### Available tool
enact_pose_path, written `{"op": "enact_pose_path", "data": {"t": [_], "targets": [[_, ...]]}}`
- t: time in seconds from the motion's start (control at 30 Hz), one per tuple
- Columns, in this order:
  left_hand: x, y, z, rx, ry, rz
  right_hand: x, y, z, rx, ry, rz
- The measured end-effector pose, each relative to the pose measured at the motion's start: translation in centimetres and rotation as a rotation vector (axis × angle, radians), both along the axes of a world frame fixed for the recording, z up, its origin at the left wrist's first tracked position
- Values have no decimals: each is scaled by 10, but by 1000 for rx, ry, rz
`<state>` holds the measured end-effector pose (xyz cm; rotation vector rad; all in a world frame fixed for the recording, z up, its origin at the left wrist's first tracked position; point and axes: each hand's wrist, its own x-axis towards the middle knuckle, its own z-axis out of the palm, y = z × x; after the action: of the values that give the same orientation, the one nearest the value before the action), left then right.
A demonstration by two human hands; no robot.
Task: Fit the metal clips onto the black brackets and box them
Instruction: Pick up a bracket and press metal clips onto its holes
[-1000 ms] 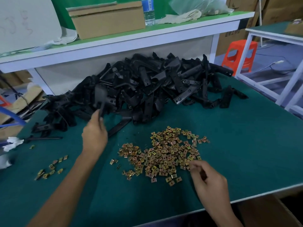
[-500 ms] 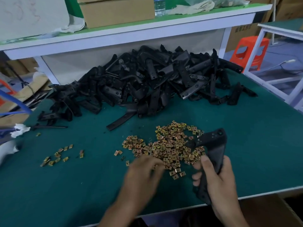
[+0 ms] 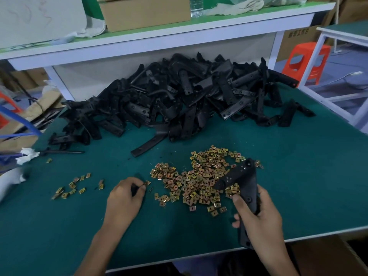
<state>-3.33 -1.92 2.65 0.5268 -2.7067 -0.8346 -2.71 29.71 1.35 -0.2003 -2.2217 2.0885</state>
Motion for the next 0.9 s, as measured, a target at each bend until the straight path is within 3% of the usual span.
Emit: {"op": "enact_pose_path", "data": {"t": [0.17, 0.4, 0.63, 0.9], "targets": [[-4, 10, 14, 391, 50, 90, -2, 1, 3, 30, -27, 123], [-9, 57, 43, 694, 105, -177, -5, -5, 11, 12, 13, 194], [-13, 105, 53, 792, 46, -429, 0, -6, 5, -1, 57, 162], [-19, 118, 47, 794, 43, -413, -2, -3, -2, 25, 79, 157]]}}
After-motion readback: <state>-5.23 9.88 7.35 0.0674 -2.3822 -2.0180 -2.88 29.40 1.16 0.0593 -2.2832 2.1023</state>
